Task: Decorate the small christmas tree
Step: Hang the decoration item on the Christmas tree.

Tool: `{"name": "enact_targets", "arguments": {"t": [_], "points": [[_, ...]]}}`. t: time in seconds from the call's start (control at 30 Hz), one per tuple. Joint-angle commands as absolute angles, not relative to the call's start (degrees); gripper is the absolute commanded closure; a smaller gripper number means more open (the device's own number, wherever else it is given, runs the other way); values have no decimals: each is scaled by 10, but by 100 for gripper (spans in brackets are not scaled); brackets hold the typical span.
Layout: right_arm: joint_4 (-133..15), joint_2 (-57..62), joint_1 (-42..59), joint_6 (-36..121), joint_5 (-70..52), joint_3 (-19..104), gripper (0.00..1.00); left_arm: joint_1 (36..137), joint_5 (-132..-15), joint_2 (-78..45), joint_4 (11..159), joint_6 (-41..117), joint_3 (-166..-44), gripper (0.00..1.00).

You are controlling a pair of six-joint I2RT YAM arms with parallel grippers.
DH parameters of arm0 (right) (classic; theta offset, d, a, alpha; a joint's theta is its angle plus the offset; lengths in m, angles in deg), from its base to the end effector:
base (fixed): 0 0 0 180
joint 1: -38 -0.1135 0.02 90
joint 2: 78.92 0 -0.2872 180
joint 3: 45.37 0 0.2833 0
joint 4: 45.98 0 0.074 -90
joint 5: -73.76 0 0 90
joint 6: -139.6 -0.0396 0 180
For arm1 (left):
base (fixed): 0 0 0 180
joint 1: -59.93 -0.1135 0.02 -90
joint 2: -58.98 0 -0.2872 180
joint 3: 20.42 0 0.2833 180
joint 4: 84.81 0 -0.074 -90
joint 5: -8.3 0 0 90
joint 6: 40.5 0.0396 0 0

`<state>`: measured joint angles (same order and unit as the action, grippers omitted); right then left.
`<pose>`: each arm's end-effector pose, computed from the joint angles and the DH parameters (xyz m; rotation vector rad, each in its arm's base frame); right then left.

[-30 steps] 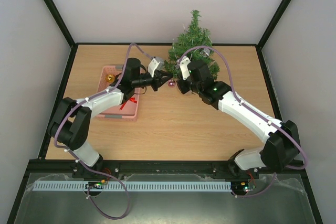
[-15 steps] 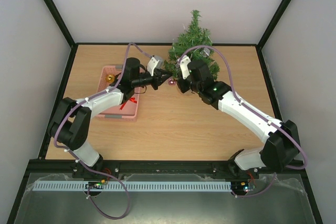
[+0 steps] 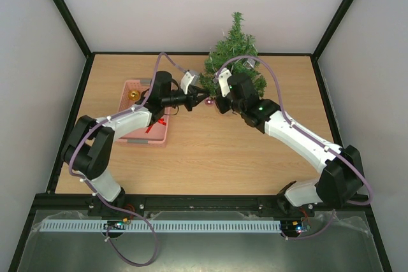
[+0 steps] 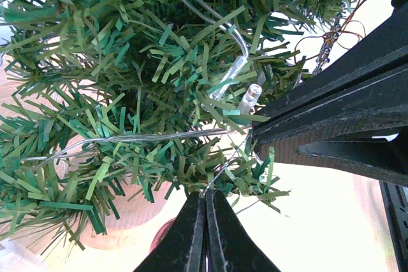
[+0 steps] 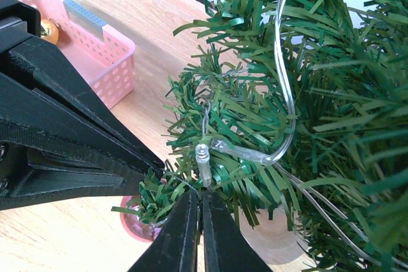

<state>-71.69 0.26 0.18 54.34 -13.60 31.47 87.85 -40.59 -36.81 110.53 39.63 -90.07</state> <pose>0.2749 0.2157 0.3306 -0.7833 1.9317 0.4022 0.3459 -0.2128 0.2550 0.8164 1.6548 -1.0974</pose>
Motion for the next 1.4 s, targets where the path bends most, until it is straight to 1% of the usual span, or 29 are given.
{"name": "enact_targets", "arguments": {"t": [0.0, 0.33, 0.43, 0.53, 0.57, 0.63, 0.7, 0.77, 0.8, 0.87, 0.9, 1.03, 1.1, 1.23, 1.37], "points": [[-718, -1, 5, 538, -141, 311, 96, 874, -394, -365, 1113, 401, -898, 98], [-725, -20, 5, 533, -141, 306, 85, 875, -381, -366, 1119, 397, -895, 98], [-731, -29, 5, 528, -141, 313, 77, 876, -382, -367, 1115, 394, -898, 97], [-732, -45, 4, 524, -136, 315, 71, 876, -387, -364, 1113, 392, -896, 94], [-733, -51, 5, 522, -134, 316, 70, 876, -388, -363, 1113, 392, -895, 93], [-732, -62, 5, 518, -130, 316, 66, 876, -390, -362, 1110, 393, -895, 86], [-728, -74, 4, 513, -130, 315, 56, 876, -389, -362, 1105, 393, -897, 83], [-724, -87, 4, 508, -129, 314, 51, 877, -390, -361, 1098, 396, -900, 81], [-722, -93, 4, 504, -126, 315, 48, 877, -392, -359, 1097, 397, -900, 77], [-718, -107, 5, 497, -120, 315, 40, 876, -397, -353, 1090, 397, -900, 60], [-716, -114, 5, 492, -117, 316, 36, 877, -398, -349, 1086, 399, -901, 54], [-708, -152, 4, 474, -106, 313, 24, 877, -412, -328, 1047, 413, -910, 41], [-699, -174, 4, 465, -102, 304, 19, 877, -426, -320, 1022, 418, -918, 38], [-696, -215, 5, 452, -101, 287, 10, 877, -464, -302, 975, 432, -928, 38], [-682, -252, 5, 430, -97, 252, 5, 875, -529, -276, 924, 438, -932, 38]]}}
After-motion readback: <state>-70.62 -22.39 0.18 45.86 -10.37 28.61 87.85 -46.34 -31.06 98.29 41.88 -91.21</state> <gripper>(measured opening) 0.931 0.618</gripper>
